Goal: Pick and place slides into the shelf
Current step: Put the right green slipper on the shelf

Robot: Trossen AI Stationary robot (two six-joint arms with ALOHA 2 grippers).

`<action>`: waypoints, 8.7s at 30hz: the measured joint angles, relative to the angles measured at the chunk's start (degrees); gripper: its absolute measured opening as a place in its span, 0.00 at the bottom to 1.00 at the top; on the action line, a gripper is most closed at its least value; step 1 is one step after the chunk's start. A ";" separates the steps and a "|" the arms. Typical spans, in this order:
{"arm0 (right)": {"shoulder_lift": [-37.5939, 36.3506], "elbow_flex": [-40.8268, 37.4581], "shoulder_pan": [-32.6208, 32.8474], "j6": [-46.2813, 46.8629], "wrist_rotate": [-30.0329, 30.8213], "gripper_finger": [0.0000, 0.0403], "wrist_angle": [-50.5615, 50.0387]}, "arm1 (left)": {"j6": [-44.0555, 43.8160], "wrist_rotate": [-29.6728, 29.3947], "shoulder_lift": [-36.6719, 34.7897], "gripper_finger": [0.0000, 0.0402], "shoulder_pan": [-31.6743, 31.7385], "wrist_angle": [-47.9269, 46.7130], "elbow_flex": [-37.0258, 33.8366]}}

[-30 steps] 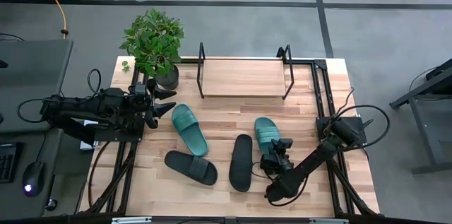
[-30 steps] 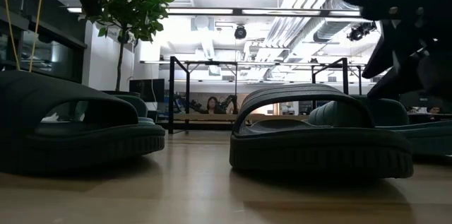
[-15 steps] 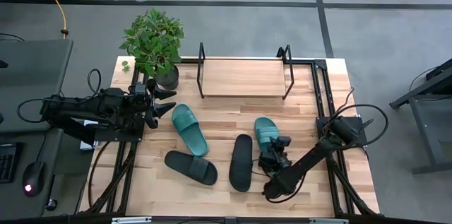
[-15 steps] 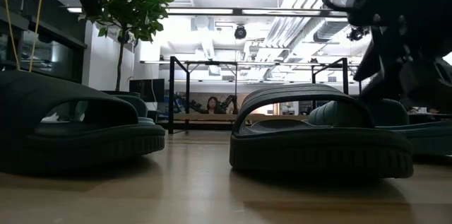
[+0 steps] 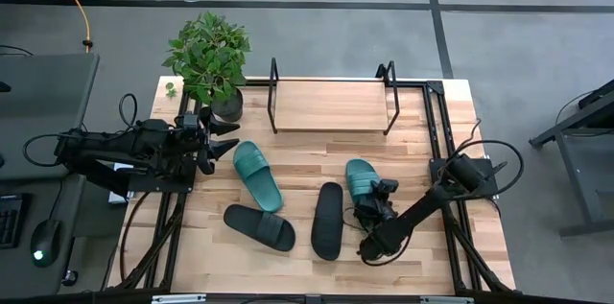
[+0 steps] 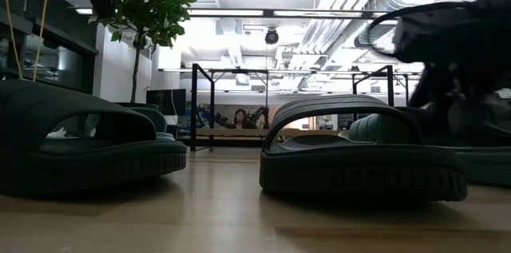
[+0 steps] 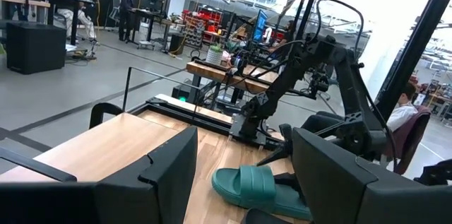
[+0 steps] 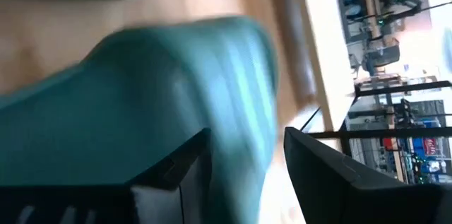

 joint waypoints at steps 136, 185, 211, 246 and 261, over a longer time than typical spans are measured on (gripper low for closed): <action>-30.30 -16.07 -78.61 -105.33 -30.44 0.00 69.19 | 6.67 -10.51 -0.02 0.54 0.02 1.86 0.00; -30.41 -17.03 -71.33 -96.10 -12.26 0.00 56.93 | 6.62 -11.15 0.00 0.54 0.02 1.79 0.00; -30.45 -16.98 -76.44 -95.86 -23.55 0.05 56.30 | 6.60 -11.13 -0.01 0.54 0.02 1.79 0.00; -30.34 -17.05 -70.41 -90.94 -18.87 0.31 50.75 | 6.60 -11.13 -0.01 0.54 0.00 1.77 0.00; -30.36 -16.09 -66.14 -88.31 -18.38 0.31 49.97 | 6.60 -11.13 -0.01 0.54 0.01 1.73 0.00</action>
